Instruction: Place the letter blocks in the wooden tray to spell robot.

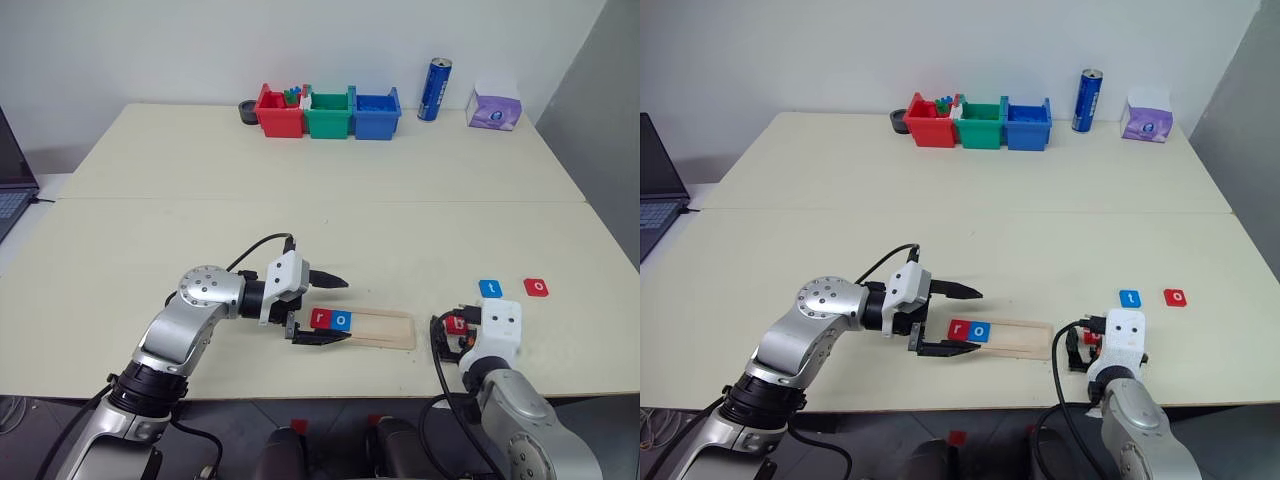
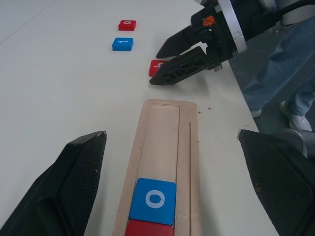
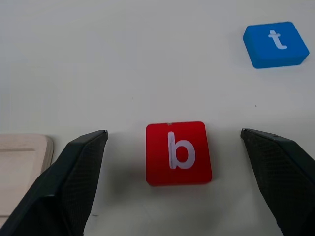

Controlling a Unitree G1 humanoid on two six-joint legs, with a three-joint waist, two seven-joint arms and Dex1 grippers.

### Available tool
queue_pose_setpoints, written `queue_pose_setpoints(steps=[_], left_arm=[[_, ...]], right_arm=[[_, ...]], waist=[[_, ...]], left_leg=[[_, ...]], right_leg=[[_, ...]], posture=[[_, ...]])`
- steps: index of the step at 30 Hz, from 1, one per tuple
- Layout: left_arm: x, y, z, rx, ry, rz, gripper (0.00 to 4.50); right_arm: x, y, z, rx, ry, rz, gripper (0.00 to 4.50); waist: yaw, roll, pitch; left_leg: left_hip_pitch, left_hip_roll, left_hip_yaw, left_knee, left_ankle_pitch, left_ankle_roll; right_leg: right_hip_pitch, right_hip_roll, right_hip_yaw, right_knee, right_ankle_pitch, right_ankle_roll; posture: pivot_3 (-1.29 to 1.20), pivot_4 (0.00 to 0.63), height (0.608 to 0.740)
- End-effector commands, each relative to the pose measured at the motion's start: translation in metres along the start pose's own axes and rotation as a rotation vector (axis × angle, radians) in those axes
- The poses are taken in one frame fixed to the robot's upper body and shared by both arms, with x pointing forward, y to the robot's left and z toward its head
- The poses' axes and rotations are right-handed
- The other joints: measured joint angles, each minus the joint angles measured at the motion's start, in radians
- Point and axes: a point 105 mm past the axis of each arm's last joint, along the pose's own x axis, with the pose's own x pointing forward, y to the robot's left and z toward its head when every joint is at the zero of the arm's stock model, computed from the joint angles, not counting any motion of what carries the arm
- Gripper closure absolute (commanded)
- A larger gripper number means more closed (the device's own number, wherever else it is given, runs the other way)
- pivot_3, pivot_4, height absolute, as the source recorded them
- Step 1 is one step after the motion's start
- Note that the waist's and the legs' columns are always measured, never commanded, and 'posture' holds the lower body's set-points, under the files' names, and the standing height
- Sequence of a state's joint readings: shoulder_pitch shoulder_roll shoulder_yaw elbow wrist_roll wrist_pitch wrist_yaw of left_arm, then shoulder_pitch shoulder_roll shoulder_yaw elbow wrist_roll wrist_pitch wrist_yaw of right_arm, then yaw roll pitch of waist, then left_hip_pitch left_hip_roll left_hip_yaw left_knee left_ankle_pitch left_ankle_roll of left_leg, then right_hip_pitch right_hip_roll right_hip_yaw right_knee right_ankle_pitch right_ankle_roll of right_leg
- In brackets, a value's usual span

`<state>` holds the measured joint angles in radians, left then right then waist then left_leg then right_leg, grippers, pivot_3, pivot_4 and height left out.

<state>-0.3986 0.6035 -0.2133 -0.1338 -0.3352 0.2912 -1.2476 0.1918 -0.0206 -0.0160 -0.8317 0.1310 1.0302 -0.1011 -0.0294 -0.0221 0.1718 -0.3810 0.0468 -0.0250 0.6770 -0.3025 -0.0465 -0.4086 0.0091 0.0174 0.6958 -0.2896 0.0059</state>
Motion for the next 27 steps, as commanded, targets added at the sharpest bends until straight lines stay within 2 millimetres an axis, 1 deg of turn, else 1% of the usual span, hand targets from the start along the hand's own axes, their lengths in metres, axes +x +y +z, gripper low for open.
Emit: queue_pose_setpoints(steps=[1,2,4,5,8,10,12,13,15,17,22,27], left_arm=[[-0.001,0.0,0.008,0.055,-0.011,0.008,0.0],[-0.002,0.0,0.007,0.054,-0.009,0.014,0.0],[-0.004,0.002,0.006,0.053,-0.005,0.028,0.0],[-0.004,0.003,0.006,0.053,-0.005,0.033,0.0],[-0.002,0.0,0.006,0.048,-0.008,0.035,0.0],[-0.001,-0.001,0.006,0.047,-0.01,0.032,0.0],[0.001,-0.002,0.007,0.048,-0.011,0.027,0.0],[0.002,-0.002,0.007,0.048,-0.012,0.024,0.0],[0.003,-0.002,0.009,0.051,-0.013,0.022,0.0],[0.005,-0.001,0.011,0.053,-0.016,0.023,0.0],[0.005,-0.002,0.012,0.052,-0.015,0.021,0.0],[0.005,-0.001,0.012,0.052,-0.01,0.026,0.0]], right_arm=[[-0.012,0.0,0.038,-0.096,-0.166,0.044,0.08],[-0.013,0.002,0.04,-0.153,-0.166,0.085,0.08],[-0.012,0.002,0.035,-0.251,-0.091,0.177,0.08],[-0.011,0.001,0.037,-0.295,-0.083,0.212,0.08],[-0.009,-0.011,0.062,-0.393,-0.119,0.346,0.08],[-0.013,-0.012,0.066,-0.475,-0.115,0.452,0.08],[-0.019,-0.011,0.063,-0.554,-0.062,0.613,0.08],[-0.021,-0.013,0.062,-0.59,-0.041,0.667,0.08],[-0.021,-0.017,0.054,-0.644,0.032,0.742,0.08],[-0.018,-0.022,0.044,-0.697,0.098,0.8,0.08],[-0.006,-0.03,0.03,-0.729,0.166,0.859,0.08],[0.01,-0.032,0.029,-0.752,0.166,0.874,0.08]], waist=[[0.0,0.0,0.0],[0.0,0.0,0.0],[0.0,0.0,0.0],[0.0,0.0,0.0],[0.0,0.0,0.0],[0.0,0.0,0.0],[0.001,0.0,0.001],[0.001,0.0,0.001],[0.001,0.0,0.001],[0.001,-0.001,0.001],[0.001,-0.001,0.001],[0.001,-0.001,0.001]], left_leg=[[0.0,0.0,0.0,0.0,0.0,0.0],[0.0,0.0,0.0,0.0,0.0,0.0],[0.0,0.0,0.0,0.0,0.0,0.0],[0.0,0.0,0.0,0.0,0.0,0.0],[0.0,-0.001,0.0,0.0,0.0,0.0],[0.0,-0.001,0.0,0.0,0.0,0.0],[0.0,-0.001,-0.001,0.0,0.0,0.001],[0.0,-0.001,-0.001,0.0,0.0,0.001],[0.0,-0.001,-0.001,0.0,0.0,0.001],[0.0,-0.001,-0.001,0.0,-0.001,0.001],[0.0,-0.001,-0.001,0.0,-0.001,0.001],[0.0,-0.001,0.0,0.001,0.0,0.001]], right_leg=[[0.0,0.0,0.0,0.0,0.0,0.0],[0.0,0.0,0.0,0.0,0.0,0.0],[0.0,0.0,0.0,0.0,0.0,0.0],[0.0,0.0,0.0,0.0,0.0,0.0],[0.001,0.0,0.0,0.0,0.0,0.0],[0.001,0.0,0.0,0.0,0.0,0.0],[0.001,0.0,-0.001,-0.002,0.0,0.0],[0.001,0.001,-0.001,-0.002,0.0,0.0],[0.002,0.001,-0.001,-0.004,0.001,-0.001],[0.003,0.001,-0.001,-0.005,0.003,-0.005],[0.003,0.0,-0.001,-0.005,0.003,-0.004],[0.003,0.0,0.0,-0.005,0.003,-0.004]], posture=[[0.0,0.15,0.74],[0.0,0.15,0.74],[0.0,0.15,0.74],[0.0,0.15,0.74],[0.0,0.15,0.74],[0.0,0.15,0.74],[0.0,0.15,0.74],[0.0,0.15,0.74],[0.0,0.15,0.74],[0.0,0.15,0.74],[0.0,0.15,0.74],[0.0,0.15,0.74]])
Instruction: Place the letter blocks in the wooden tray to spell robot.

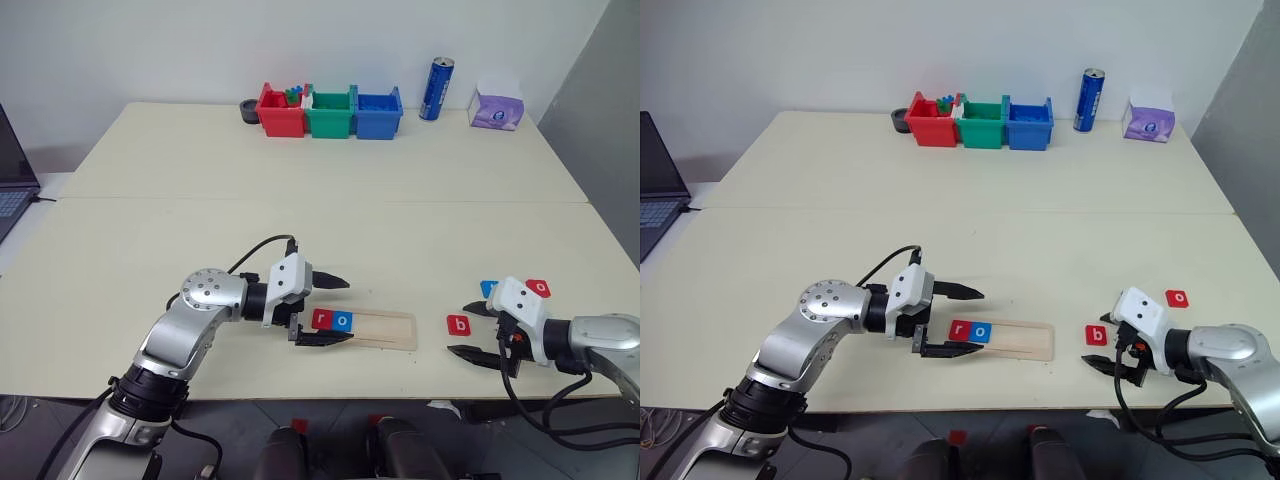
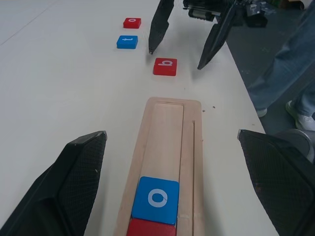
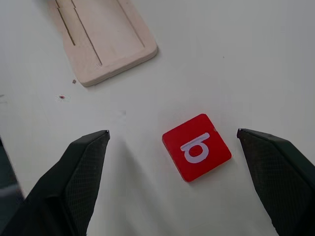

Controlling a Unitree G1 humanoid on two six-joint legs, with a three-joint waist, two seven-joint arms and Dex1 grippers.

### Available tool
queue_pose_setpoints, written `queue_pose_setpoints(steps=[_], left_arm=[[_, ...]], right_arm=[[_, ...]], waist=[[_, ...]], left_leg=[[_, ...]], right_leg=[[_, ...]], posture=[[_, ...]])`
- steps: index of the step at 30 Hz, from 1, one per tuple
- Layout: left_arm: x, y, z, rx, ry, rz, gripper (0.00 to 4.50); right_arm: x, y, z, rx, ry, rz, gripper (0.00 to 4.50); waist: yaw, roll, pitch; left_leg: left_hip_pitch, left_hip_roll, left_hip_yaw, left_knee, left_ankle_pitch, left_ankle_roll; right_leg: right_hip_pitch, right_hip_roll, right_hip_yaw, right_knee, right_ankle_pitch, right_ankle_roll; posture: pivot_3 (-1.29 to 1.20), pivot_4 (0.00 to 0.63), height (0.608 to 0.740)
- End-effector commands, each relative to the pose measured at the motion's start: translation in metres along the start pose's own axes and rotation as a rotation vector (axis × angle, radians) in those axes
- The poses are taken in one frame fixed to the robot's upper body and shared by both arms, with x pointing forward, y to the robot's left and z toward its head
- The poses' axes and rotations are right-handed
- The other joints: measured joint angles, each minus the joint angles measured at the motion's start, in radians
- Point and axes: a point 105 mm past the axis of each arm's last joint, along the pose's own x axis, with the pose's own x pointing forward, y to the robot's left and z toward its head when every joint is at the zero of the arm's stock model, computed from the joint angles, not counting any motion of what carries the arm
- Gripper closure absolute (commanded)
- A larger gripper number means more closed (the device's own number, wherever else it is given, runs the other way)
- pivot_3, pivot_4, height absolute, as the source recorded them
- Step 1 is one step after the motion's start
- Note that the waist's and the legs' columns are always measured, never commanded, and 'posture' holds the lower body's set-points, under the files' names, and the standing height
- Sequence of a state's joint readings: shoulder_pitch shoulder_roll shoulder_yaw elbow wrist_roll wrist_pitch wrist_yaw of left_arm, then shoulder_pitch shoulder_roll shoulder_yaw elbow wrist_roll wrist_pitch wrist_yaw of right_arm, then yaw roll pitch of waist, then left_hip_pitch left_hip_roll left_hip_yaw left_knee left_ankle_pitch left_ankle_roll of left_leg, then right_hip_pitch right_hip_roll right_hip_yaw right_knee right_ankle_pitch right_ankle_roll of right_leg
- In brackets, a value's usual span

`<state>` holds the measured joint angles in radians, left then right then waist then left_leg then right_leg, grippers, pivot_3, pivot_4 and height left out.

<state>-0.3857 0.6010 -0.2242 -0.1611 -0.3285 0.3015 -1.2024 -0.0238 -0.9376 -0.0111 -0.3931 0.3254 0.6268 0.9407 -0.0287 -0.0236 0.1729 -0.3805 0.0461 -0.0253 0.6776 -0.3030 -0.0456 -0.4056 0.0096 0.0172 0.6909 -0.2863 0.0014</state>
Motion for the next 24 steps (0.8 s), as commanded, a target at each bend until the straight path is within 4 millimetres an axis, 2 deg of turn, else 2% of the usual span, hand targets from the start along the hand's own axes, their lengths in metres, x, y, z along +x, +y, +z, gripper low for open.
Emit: queue_pose_setpoints(steps=[1,7,8,10,16,17,20,24], left_arm=[[0.001,0.0,0.012,0.05,-0.015,0.0,0.0],[0.001,0.001,0.01,0.049,-0.011,0.004,0.0],[0.0,0.001,0.01,0.049,-0.01,0.004,0.0],[-0.001,0.0,0.008,0.047,-0.006,0.003,0.0],[-0.006,0.001,0.003,0.044,0.005,0.015,0.0],[-0.008,0.003,0.002,0.042,0.01,0.026,0.0],[-0.018,0.009,-0.005,0.041,0.038,0.072,0.0],[-0.038,0.016,-0.016,0.051,0.1,0.12,0.0]], right_arm=[[0.001,-0.008,0.004,-0.054,-0.008,0.003,0.08],[0.005,-0.014,-0.005,-0.056,0.035,0.049,0.08],[0.006,-0.015,-0.005,-0.053,0.035,0.054,0.24],[0.006,-0.014,-0.006,-0.049,0.04,0.069,0.7],[0.007,-0.015,-0.001,-0.05,0.029,0.077,2.85],[0.006,-0.015,0.001,-0.054,0.027,0.077,3.06],[0.001,-0.016,0.011,-0.096,0.017,0.068,3.04],[0.003,-0.003,0.04,-0.172,-0.032,0.094,3.04]], waist=[[0.001,0.0,0.0],[0.002,0.0,0.0],[0.002,0.0,0.0],[0.003,0.0,0.0],[0.003,0.0,0.0],[0.003,0.0,0.0],[0.002,0.0,0.0],[-0.001,0.001,0.0]], left_leg=[[0.0,0.0,0.0,0.0,0.0,0.0],[0.0,0.0,0.0,0.0,0.0,0.0],[0.0,0.0,0.0,0.0,0.0,0.0],[0.0,0.0,0.0,0.0,0.0,0.0],[0.0,0.0,0.0,0.0,0.0,0.0],[0.0,0.0,0.0,0.0,0.0,0.0],[0.0,0.0,0.0,0.0,0.0,0.0],[0.001,0.0,0.0,0.0,0.0,0.0]], right_leg=[[0.0,0.0,0.0,0.0,0.0,0.0],[0.0,0.0,0.0,0.0,0.0,0.0],[0.0,0.0,0.0,0.0,0.0,0.0],[0.0,0.0,0.0,0.0,0.0,0.0],[0.0,0.0,0.0,0.001,0.0,0.0],[0.0,0.0,0.0,0.001,0.0,0.0],[0.0,0.0,0.0,0.001,0.0,0.0],[0.0,0.0,0.0,0.002,0.0,0.0]], posture=[[0.0,0.15,0.74],[0.0,0.15,0.74],[0.0,0.15,0.74],[0.0,0.15,0.74],[0.0,0.15,0.74],[0.0,0.15,0.74],[0.0,0.15,0.74],[0.0,0.15,0.74]])
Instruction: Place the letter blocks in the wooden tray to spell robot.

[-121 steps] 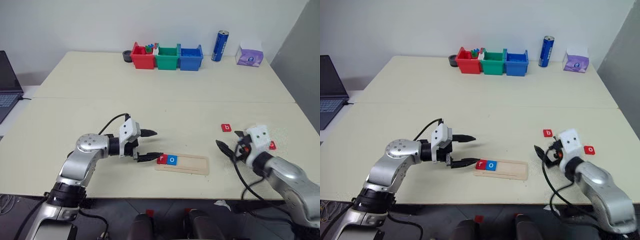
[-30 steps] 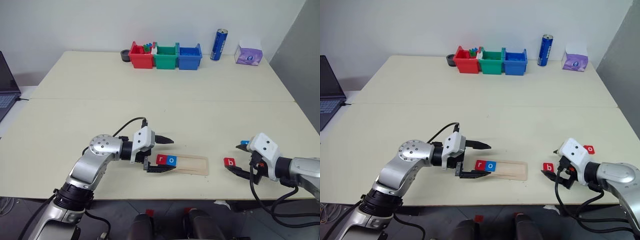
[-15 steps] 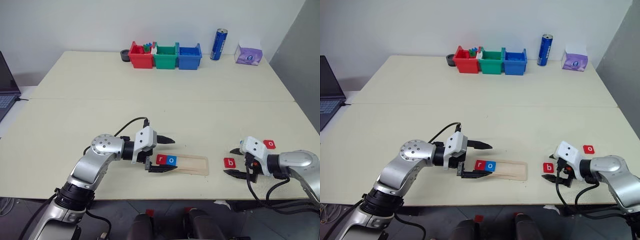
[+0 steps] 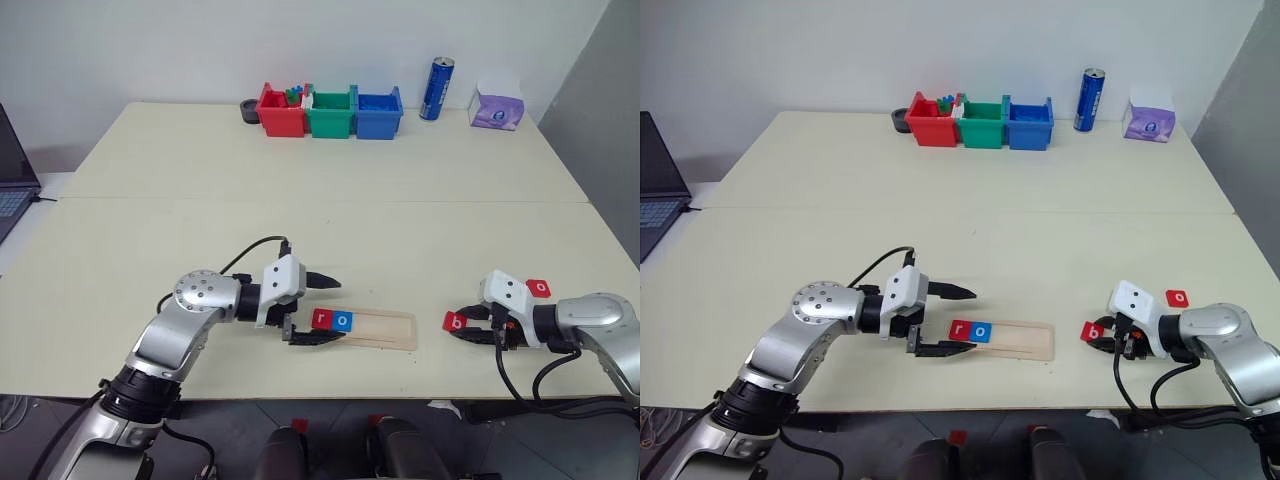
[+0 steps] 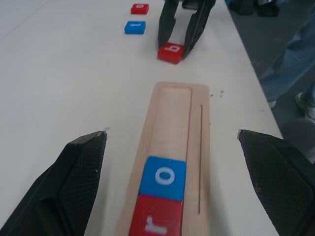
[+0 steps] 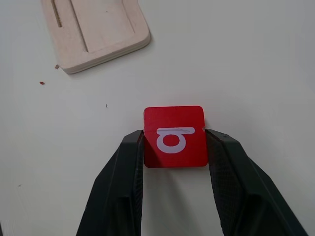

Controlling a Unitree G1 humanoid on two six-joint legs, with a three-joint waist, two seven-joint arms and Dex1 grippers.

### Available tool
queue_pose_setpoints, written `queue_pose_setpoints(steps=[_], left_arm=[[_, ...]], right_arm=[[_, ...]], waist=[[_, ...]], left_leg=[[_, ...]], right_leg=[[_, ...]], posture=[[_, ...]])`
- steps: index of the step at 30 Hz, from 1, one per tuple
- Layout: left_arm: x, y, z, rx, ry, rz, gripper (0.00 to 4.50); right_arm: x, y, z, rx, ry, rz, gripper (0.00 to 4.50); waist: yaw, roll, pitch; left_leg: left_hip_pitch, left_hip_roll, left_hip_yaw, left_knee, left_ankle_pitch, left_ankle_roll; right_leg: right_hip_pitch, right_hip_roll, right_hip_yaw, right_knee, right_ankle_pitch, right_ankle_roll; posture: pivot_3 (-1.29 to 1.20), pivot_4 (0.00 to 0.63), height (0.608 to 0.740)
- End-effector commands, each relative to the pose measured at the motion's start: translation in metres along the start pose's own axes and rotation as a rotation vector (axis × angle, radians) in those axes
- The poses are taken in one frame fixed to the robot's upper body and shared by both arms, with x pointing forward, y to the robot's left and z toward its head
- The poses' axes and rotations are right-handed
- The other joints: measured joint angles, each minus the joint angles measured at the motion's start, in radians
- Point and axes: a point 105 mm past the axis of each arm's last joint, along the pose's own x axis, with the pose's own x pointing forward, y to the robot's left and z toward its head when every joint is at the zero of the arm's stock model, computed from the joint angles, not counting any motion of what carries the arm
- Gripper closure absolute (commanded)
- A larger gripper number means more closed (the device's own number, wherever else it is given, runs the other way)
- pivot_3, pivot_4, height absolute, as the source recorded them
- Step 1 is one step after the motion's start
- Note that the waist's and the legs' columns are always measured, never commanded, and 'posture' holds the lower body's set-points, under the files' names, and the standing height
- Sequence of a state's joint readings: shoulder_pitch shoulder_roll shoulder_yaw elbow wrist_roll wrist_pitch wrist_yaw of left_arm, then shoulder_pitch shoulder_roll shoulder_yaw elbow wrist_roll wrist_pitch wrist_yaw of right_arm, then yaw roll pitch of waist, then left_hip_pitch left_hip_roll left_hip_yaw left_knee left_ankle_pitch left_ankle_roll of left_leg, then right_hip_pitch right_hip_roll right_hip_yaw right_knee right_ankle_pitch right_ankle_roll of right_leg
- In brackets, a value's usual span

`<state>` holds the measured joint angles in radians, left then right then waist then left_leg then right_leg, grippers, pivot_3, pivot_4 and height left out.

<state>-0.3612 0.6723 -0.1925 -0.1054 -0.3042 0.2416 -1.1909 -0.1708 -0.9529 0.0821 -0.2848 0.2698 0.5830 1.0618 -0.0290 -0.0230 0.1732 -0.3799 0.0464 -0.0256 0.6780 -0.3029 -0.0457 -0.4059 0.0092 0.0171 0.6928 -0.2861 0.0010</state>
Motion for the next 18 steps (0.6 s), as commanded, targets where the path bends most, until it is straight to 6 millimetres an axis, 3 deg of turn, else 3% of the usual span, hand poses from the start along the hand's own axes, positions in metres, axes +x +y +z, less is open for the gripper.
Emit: queue_pose_setpoints(steps=[1,9,18], left_arm=[[-0.018,0.009,-0.003,0.049,0.033,0.05,0.0],[-0.029,0.009,-0.013,0.108,0.097,0.04,0.0],[-0.025,0.005,-0.01,0.109,0.077,0.045,0.0]], right_arm=[[-0.002,0.01,0.039,-0.119,-0.067,0.014,3.04],[0.038,0.032,0.081,-0.202,-0.138,0.072,3.04],[0.064,0.047,0.092,-0.213,-0.133,0.144,3.04]], waist=[[-0.001,0.0,0.0],[0.002,0.0,0.0],[0.003,0.0,0.0]], left_leg=[[0.0,0.0,0.0,0.0,0.0,0.0],[0.0,0.0,0.0,0.001,0.0,0.0],[-0.001,0.0,0.0,0.001,0.0,0.0]], right_leg=[[0.0,0.0,0.0,0.001,0.0,0.0],[0.0,0.0,0.0,0.001,0.0,0.0],[-0.001,-0.001,-0.001,0.002,0.0,0.0]], posture=[[0.0,0.15,0.74],[0.0,0.15,0.74],[0.0,0.15,0.74]])
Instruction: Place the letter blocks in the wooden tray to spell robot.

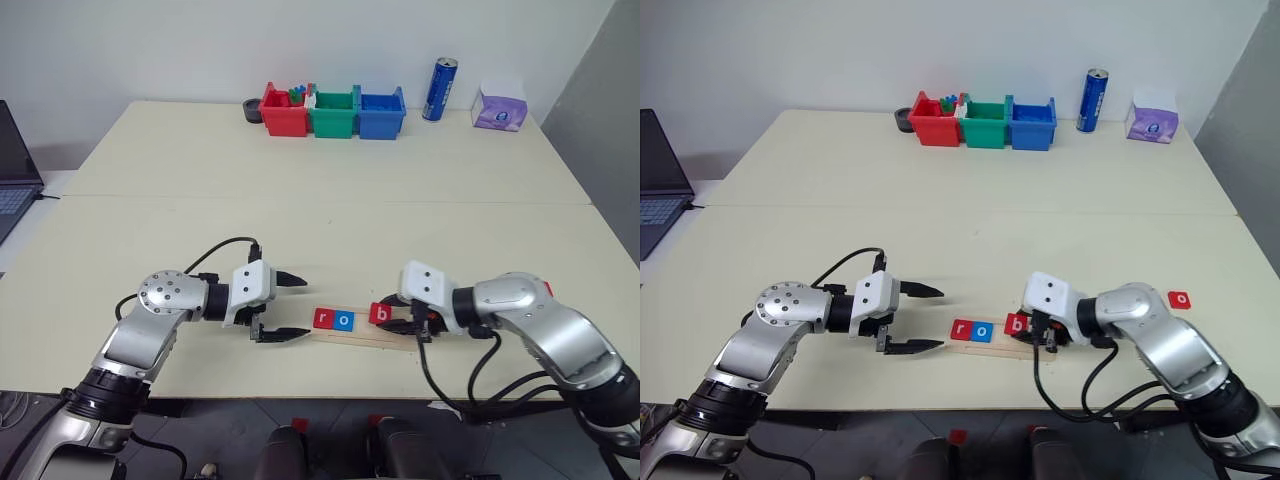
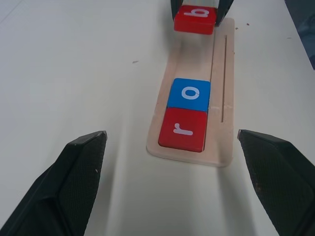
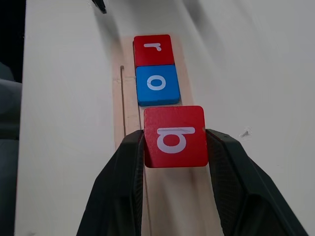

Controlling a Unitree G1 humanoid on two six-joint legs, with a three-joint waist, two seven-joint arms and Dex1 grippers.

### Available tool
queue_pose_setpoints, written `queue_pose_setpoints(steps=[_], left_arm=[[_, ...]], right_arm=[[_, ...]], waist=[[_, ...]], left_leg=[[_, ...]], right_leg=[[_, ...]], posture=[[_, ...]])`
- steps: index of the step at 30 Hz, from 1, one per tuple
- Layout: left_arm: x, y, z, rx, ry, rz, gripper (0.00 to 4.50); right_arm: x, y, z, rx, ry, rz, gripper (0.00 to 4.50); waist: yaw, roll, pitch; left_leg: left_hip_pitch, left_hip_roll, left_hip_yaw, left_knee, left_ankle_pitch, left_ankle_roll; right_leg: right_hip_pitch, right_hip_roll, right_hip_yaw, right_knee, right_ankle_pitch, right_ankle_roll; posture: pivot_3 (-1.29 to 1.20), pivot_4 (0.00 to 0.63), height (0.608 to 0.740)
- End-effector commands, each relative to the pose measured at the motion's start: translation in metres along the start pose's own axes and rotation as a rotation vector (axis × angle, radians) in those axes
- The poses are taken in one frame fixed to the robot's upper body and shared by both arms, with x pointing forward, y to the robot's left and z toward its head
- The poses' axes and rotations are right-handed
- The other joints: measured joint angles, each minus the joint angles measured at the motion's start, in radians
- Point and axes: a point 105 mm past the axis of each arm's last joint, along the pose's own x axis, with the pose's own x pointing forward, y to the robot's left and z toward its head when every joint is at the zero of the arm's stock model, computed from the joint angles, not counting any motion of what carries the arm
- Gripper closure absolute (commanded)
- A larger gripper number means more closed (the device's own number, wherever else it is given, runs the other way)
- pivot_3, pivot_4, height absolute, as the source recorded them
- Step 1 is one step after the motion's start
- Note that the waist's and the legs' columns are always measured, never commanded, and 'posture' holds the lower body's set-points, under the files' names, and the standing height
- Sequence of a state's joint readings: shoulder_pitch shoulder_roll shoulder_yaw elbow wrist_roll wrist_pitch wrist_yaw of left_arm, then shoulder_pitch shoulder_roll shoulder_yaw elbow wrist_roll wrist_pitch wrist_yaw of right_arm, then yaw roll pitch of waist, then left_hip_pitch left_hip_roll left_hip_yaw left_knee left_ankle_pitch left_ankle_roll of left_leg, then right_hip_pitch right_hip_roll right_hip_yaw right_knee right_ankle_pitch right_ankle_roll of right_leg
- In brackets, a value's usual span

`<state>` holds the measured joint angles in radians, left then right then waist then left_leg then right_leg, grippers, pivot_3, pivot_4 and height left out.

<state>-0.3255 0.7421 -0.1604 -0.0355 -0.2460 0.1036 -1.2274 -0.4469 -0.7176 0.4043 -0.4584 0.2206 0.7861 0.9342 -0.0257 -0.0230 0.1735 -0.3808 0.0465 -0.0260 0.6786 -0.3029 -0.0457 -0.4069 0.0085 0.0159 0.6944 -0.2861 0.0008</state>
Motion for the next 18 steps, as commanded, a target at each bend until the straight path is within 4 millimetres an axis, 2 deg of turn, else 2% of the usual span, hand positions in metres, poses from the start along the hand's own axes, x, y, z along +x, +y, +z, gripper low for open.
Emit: queue_pose_setpoints(steps=[1,18], left_arm=[[-0.003,0.002,0.009,0.038,-0.018,0.022,0.0],[0.0,0.0,0.008,0.039,-0.022,0.029,0.0]], right_arm=[[0.001,0.001,0.009,-0.037,-0.007,0.011,3.04],[0.019,-0.003,0.006,-0.028,0.018,0.028,3.04]], waist=[[0.0,0.0,0.0],[-0.001,0.0,0.0]], left_leg=[[0.0,0.0,0.0,0.0,0.0,0.0],[0.0,0.0,0.0,0.0,0.0,0.0]], right_leg=[[0.0,0.0,0.0,0.0,0.0,0.0],[0.0,0.0,0.0,0.001,0.0,0.0]], posture=[[0.0,0.15,0.74],[0.0,0.15,0.74]])
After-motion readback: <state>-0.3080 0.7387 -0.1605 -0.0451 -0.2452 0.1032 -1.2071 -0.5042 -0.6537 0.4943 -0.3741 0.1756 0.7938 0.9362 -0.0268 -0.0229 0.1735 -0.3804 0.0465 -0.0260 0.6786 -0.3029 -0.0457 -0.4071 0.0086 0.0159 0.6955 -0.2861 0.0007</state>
